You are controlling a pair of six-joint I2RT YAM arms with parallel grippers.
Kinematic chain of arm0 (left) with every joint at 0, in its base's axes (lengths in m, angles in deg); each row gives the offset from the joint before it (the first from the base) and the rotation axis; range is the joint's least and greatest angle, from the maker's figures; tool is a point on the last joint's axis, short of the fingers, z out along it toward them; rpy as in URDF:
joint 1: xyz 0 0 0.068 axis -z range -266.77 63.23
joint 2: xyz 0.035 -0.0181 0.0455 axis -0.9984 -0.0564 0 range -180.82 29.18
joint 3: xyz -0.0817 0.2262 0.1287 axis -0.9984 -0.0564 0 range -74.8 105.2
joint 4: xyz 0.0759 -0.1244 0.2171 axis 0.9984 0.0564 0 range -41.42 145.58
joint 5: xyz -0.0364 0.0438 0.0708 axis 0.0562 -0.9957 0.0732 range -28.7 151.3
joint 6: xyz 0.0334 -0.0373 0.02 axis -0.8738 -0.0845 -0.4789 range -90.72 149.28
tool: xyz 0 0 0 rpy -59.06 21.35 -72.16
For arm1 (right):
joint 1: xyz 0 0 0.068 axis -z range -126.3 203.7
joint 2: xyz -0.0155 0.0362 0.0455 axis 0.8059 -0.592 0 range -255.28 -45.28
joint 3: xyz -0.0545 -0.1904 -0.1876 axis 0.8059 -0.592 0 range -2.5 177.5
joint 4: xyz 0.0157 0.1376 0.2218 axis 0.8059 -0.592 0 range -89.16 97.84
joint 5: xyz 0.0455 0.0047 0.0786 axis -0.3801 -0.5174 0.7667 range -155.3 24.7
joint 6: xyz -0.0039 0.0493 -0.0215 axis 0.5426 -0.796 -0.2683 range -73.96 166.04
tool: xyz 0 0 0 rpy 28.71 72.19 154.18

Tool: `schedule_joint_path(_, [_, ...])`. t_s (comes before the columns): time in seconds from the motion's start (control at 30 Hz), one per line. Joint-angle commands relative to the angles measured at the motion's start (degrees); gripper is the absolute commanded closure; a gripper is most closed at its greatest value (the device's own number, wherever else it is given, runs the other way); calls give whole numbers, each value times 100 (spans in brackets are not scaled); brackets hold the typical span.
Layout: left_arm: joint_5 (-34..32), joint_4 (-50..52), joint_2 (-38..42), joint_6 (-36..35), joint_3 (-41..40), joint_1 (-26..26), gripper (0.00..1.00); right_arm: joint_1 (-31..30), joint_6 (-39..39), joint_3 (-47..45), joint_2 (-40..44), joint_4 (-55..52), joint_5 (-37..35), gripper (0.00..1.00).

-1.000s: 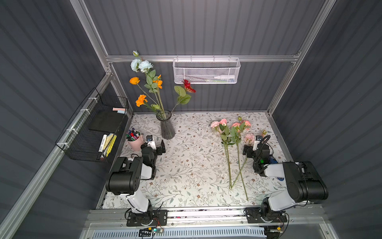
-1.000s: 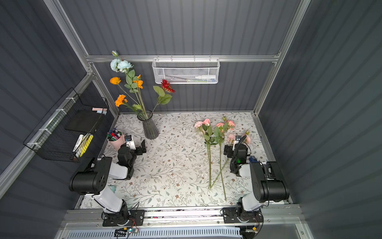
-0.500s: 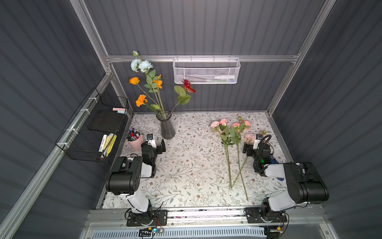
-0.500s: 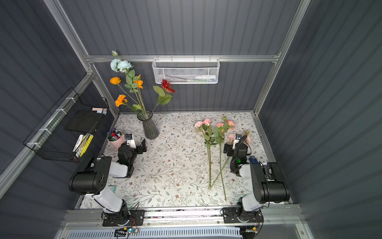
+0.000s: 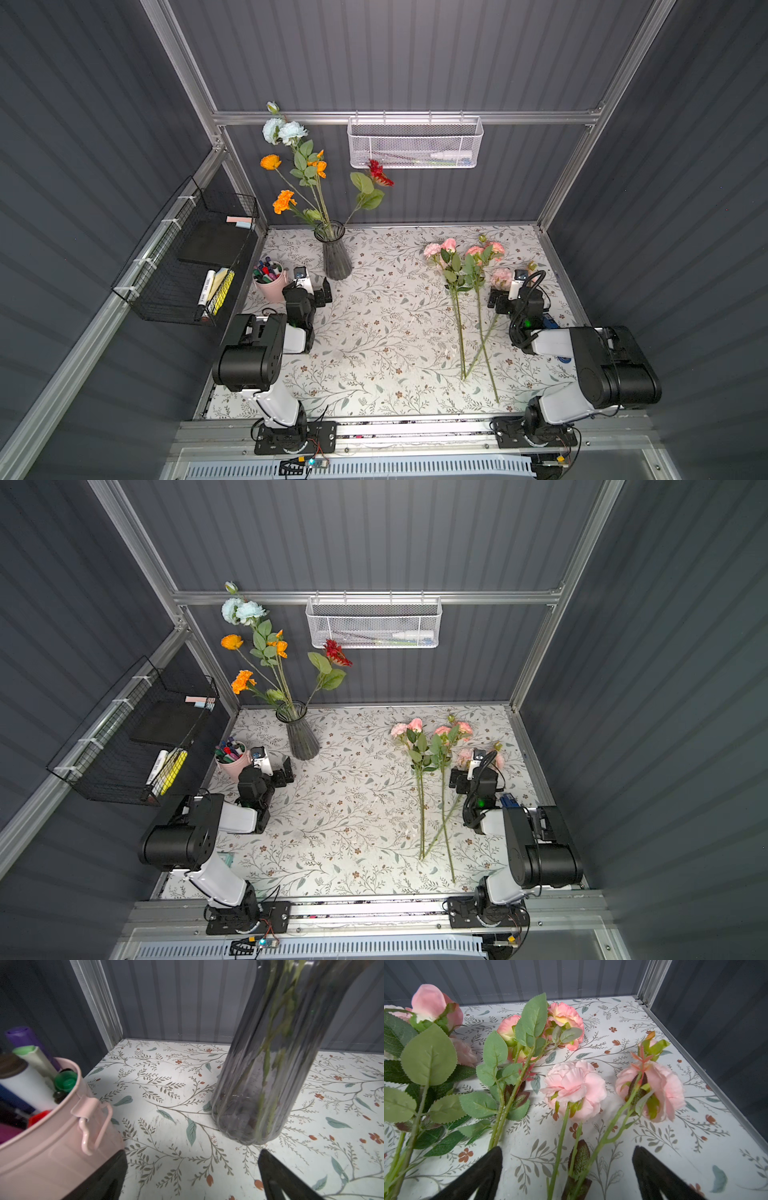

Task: Pick out pink flowers from the vase
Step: Reset both arms

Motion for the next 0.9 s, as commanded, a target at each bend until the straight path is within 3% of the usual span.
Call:
schedule_joint_path(0.0, [-279, 120, -44, 139, 114, -1, 0, 25, 95, 101, 58, 104, 46, 1])
schedule_joint_path(0.13, [-279, 107, -44, 140, 122, -1, 1, 26, -289, -200, 148, 602, -882, 1])
schedule_joint_path(0.27, [-693, 80, -28, 294, 73, -2, 1, 97, -372, -573, 238, 1115, -857, 1])
schedule_joint_path(0.33, [-427, -154, 9, 175, -70, 0, 1, 92, -189, -549, 209, 1127, -361, 1])
schedule_joint_path(0.4, [-107, -161, -24, 7, -53, 5, 1, 74, 457, -450, 102, 1069, 1258, 1])
schedule_joint_path(0.43, [-168, -82, -23, 73, -7, 7, 1, 62, 718, -373, 90, 980, 1532, 1])
schedule_joint_path(0.5, [-697, 101, -50, 313, 109, 0, 1, 59, 364, -334, 155, 798, 715, 1])
schedule_joint_path(0.6, [-853, 6, -26, 347, 29, -1, 1, 69, -119, -393, 184, 867, -330, 1])
schedule_joint_path(0.67, [-773, 55, -35, 316, 61, -1, 1, 66, -82, -330, 103, 825, -279, 1])
schedule_joint_path(0.73, [-699, 108, -52, 298, 100, -1, 1, 60, 243, 97, 33, 122, 469, 1])
schedule_joint_path(0.87, [-680, 121, -52, 280, 114, -1, 1, 66, 245, 127, 56, 65, 549, 1])
